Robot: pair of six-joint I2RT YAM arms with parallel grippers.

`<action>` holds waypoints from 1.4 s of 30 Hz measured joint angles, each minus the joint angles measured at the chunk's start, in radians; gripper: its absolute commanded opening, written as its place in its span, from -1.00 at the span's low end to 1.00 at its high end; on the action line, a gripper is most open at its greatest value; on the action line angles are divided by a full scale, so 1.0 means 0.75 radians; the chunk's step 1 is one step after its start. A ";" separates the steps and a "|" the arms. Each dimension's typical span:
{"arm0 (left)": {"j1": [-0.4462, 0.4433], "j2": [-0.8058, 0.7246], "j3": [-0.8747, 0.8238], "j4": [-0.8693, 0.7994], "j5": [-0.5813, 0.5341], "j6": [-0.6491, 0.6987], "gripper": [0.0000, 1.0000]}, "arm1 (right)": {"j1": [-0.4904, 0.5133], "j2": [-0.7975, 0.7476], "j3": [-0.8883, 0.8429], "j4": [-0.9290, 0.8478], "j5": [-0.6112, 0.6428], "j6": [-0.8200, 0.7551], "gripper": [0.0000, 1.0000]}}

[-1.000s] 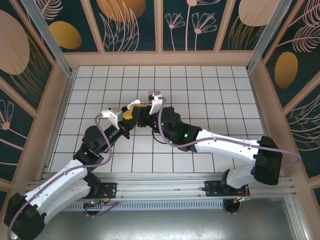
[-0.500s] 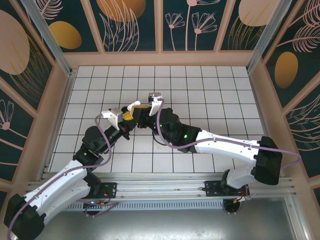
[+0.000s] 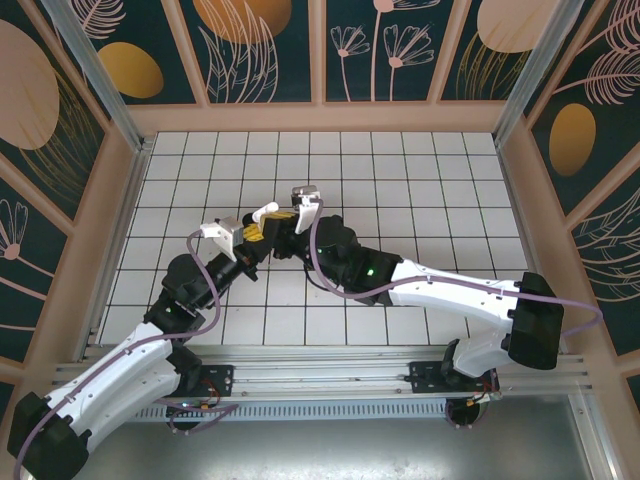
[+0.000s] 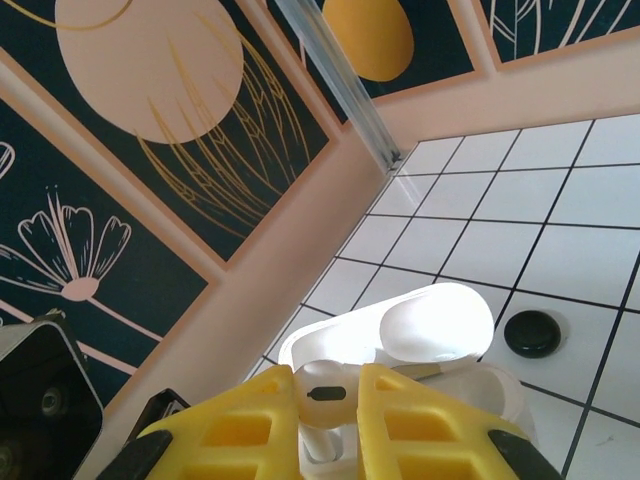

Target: Insert wireless bluetooth earbuds into charging case

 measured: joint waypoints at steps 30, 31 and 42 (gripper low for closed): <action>-0.007 -0.009 -0.030 -0.016 -0.026 -0.001 -1.00 | 0.028 -0.031 -0.136 0.125 -0.040 -0.095 -0.30; -0.007 -0.009 -0.030 -0.008 -0.029 -0.001 -1.00 | 0.033 -0.031 -0.136 0.116 -0.044 -0.095 -0.30; -0.007 -0.012 -0.031 -0.009 -0.030 -0.001 -1.00 | 0.037 -0.032 -0.138 0.115 -0.051 -0.093 -0.18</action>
